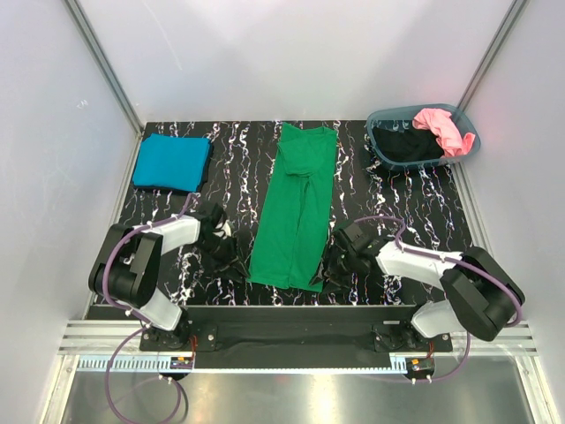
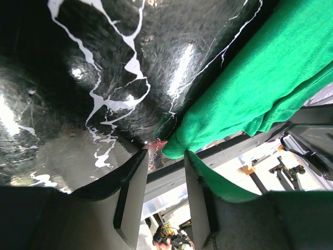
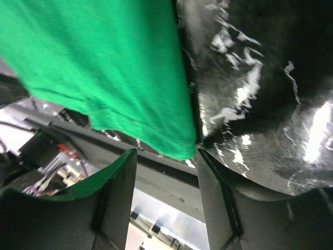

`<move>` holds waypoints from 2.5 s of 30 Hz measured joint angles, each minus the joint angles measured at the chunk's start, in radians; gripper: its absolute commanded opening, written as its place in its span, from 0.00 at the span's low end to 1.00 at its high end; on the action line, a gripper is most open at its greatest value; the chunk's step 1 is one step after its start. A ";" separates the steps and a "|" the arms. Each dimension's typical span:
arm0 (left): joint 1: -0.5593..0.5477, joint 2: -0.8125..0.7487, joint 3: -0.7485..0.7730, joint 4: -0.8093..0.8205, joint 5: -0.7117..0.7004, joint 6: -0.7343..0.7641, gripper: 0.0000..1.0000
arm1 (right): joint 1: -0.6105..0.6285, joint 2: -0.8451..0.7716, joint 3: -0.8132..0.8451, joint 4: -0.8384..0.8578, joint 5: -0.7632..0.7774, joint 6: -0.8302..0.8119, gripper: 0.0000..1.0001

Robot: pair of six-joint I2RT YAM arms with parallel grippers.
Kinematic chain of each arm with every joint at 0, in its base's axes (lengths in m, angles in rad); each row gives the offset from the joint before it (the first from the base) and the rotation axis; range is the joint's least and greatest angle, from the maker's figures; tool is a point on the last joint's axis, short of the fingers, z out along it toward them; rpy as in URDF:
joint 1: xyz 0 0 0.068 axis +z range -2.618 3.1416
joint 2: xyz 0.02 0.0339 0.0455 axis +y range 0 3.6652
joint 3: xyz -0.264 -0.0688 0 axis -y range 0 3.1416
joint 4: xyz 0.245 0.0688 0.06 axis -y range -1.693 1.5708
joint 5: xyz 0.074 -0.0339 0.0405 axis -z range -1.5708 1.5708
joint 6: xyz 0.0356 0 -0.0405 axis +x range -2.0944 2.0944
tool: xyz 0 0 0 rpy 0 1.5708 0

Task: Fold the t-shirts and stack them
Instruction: Fold the tshirt

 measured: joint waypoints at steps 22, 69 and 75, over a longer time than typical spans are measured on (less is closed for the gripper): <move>0.000 0.005 -0.004 -0.002 0.007 0.000 0.41 | 0.021 -0.037 -0.051 0.031 0.087 0.060 0.39; -0.129 -0.082 -0.106 0.130 0.036 -0.072 0.36 | 0.022 -0.106 -0.035 -0.142 0.119 0.011 0.00; -0.143 -0.077 -0.109 0.137 0.026 -0.086 0.20 | 0.022 -0.121 -0.039 -0.142 0.118 0.011 0.00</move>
